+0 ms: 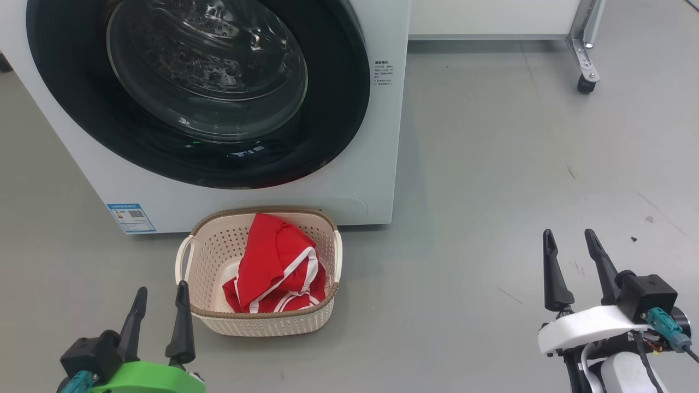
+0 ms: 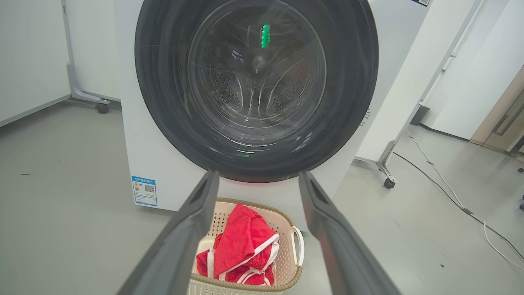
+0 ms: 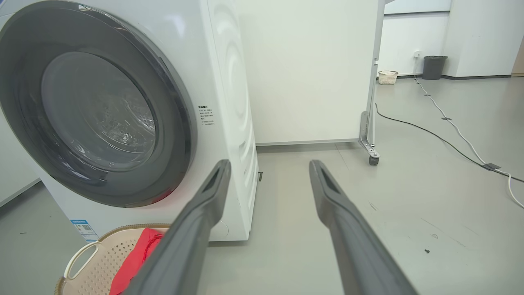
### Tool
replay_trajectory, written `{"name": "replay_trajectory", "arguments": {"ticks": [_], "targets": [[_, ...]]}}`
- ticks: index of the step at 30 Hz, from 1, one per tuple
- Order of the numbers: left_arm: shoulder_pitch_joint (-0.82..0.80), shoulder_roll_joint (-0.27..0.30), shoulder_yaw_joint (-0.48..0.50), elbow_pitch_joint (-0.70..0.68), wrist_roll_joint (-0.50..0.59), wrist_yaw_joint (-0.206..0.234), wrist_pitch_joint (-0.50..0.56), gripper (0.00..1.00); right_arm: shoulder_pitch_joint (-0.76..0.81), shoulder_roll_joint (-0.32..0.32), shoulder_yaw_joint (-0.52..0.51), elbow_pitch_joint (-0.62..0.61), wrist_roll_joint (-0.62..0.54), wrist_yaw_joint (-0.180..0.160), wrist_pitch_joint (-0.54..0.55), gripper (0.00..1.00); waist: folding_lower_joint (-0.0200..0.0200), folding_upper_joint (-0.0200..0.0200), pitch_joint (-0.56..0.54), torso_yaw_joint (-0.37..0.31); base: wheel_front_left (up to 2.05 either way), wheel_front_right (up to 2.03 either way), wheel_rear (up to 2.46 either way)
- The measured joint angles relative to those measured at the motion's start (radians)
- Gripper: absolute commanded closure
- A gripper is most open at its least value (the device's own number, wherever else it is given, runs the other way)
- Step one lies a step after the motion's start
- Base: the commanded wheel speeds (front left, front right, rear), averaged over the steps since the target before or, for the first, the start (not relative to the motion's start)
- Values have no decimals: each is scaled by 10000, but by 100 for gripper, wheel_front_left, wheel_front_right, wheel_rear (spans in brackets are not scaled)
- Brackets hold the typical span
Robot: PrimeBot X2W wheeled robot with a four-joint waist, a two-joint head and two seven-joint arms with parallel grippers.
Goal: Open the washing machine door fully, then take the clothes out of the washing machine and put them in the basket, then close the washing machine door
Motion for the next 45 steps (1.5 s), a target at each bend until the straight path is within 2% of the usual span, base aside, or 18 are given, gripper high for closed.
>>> {"name": "replay_trajectory", "arguments": {"ticks": [1, 2, 8, 12, 23, 45], "targets": [[0, 0, 0, 0, -2, 0, 0, 0, 0, 4, -8, 0, 0, 0, 0, 0, 0, 0, 2, 1, 0, 0, 0], [2, -2, 0, 29, 2, 2, 2, 100, 4, 12, -12, 29, -2, -4, 0, 100, 0, 0, 4, 3, 0, 0, 0], [220, -96, -54, 518, 0, 2, 59, 100, 379, 192, 15, 552, 54, -4, 15, 100, 0, 0, 3, 2, 0, 0, 0], [219, -102, -15, 527, -382, 2, 157, 100, 373, 192, -94, 593, 339, -4, 140, 100, 0, 0, 1, 4, 0, 0, 0], [211, -102, 128, 529, -1814, 2, 577, 100, 326, 197, -414, 719, 2067, 2, 640, 100, 0, 0, -1, 16, 0, 0, 0], [96, -102, 485, 510, -4203, 2, 1377, 100, 153, 238, -907, 769, 4746, 84, 1505, 100, 0, 0, -5, 27, 0, 0, 0]]}}
